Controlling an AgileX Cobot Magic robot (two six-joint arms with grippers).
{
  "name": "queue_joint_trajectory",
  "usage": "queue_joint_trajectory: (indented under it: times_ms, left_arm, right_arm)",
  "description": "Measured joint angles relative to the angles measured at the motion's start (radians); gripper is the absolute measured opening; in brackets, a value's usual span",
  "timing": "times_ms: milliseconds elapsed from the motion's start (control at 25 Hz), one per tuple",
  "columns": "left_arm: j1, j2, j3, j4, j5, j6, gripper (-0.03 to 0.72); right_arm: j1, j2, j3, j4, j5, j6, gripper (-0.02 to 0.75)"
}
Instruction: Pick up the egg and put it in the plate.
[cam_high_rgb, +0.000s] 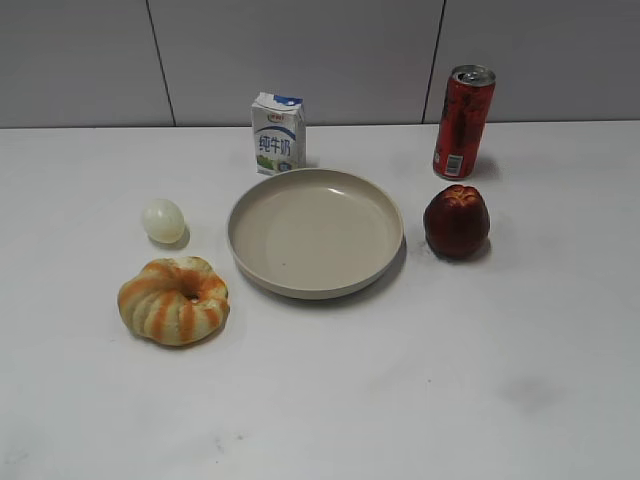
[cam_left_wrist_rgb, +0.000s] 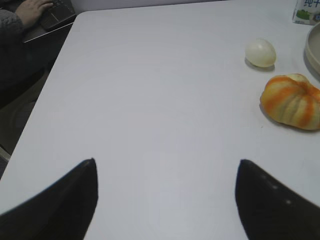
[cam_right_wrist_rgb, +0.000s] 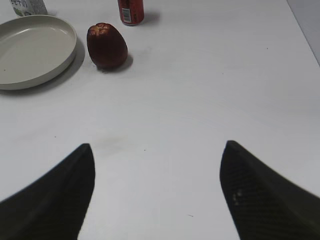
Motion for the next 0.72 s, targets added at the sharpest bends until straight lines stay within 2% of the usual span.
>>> queue_joint_trajectory:
  times_ms: [520, 720]
  left_arm:
    - [0.000, 0.001, -0.003, -0.003, -0.004, 0.000, 0.600]
    - [0.000, 0.090, -0.057, -0.010, -0.142, 0.000, 0.593]
  right_arm:
    - [0.000, 0.000, 0.000, 0.000, 0.000, 0.000, 0.588]
    - [0.000, 0.000, 0.000, 0.000, 0.000, 0.000, 0.588]
